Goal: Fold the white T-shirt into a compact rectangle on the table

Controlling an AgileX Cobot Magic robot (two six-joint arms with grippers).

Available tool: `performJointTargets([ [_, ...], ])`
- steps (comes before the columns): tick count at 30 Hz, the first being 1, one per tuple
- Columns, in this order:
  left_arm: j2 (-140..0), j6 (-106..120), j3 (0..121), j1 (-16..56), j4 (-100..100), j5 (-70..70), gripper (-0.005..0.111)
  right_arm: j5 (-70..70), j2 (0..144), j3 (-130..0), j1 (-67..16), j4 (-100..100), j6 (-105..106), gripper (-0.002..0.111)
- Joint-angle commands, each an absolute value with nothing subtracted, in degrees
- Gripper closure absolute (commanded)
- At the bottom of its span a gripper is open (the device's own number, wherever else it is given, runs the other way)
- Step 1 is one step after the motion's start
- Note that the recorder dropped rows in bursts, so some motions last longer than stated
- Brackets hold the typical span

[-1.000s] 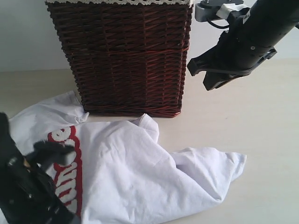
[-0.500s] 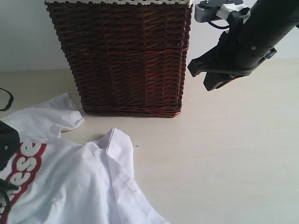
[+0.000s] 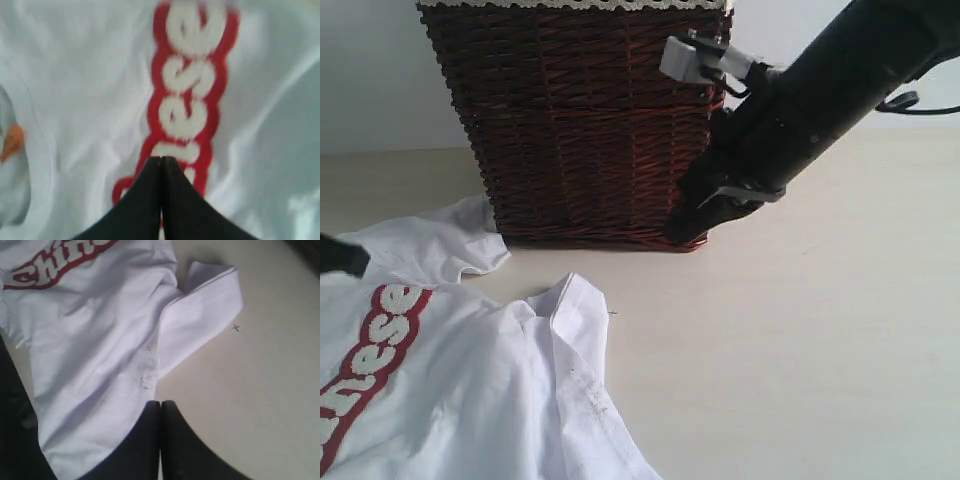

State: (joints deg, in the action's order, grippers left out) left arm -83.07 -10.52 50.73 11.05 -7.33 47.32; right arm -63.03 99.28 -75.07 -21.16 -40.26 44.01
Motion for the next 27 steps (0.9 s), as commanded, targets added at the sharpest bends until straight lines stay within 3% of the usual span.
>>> performJointTargets([
  [1,-75.1,-10.8,50.6,11.0,0.0,35.5,0.107,-57.6,105.0,-75.3,-22.3,-42.5,49.2,0.108],
  [9,-74.1,-4.4,50.6,11.0,10.6,24.9,0.107,-43.4,115.1,-75.3,-30.4,-42.6,56.3,0.108],
  [19,-71.5,13.7,50.6,11.0,28.1,19.6,0.107,-40.7,119.0,-75.3,-42.4,-46.0,57.2,0.108],
  [21,-71.5,15.3,50.6,11.0,29.7,20.4,0.107,-38.2,121.2,-75.3,-43.3,-36.3,49.9,0.108],
  [24,-71.5,15.5,50.6,11.0,30.0,21.3,0.107,-38.2,121.7,-75.3,-42.6,-7.2,19.9,0.108],
  [27,-71.6,15.8,50.6,11.0,30.1,21.5,0.107,-42.1,120.7,-75.3,-42.6,0.3,14.8,0.108],
])
